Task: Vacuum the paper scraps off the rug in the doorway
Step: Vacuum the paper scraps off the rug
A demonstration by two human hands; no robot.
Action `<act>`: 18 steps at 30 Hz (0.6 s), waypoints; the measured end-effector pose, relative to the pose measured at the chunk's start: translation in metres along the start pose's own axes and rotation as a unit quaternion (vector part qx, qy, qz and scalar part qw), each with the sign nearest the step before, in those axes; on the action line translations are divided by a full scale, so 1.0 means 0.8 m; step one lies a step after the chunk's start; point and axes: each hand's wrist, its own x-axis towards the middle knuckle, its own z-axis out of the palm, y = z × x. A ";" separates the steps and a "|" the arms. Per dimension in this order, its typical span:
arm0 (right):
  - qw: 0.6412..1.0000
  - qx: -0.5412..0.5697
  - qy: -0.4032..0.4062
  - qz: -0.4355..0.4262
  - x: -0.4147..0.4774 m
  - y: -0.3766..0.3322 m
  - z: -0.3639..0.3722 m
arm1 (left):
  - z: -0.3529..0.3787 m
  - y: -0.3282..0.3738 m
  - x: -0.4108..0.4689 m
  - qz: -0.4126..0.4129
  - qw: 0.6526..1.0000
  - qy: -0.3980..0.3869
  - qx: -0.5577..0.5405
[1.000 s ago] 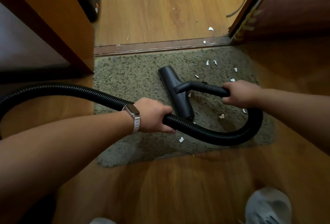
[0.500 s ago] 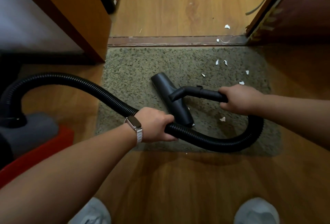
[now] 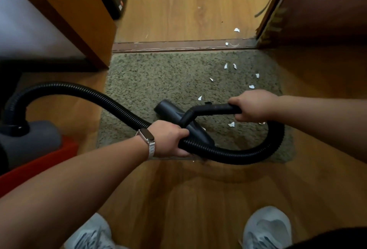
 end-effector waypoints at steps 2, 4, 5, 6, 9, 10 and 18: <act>1.000 -0.006 0.004 0.002 -0.001 0.002 0.002 | 0.010 0.006 -0.002 -0.007 1.000 -0.006 -0.006; 1.000 -0.013 0.003 0.000 -0.001 0.000 0.004 | 0.019 0.014 -0.006 0.002 1.000 -0.022 -0.013; 1.000 -0.015 0.000 -0.001 -0.001 -0.002 0.006 | 0.022 0.018 -0.008 0.009 0.999 -0.033 -0.016; 1.000 -0.014 -0.005 -0.004 0.000 -0.006 0.008 | 0.024 0.021 -0.010 0.012 0.999 -0.044 -0.019; 1.000 -0.018 -0.012 -0.022 0.007 -0.021 0.016 | 0.030 0.025 -0.017 0.017 0.997 -0.066 -0.027; 0.999 -0.020 -0.014 -0.030 0.010 -0.027 0.018 | 0.032 0.025 -0.020 0.019 0.997 -0.069 -0.030; 0.999 -0.026 -0.027 -0.031 0.016 -0.033 0.014 | 0.040 0.029 -0.038 0.015 0.996 -0.084 -0.037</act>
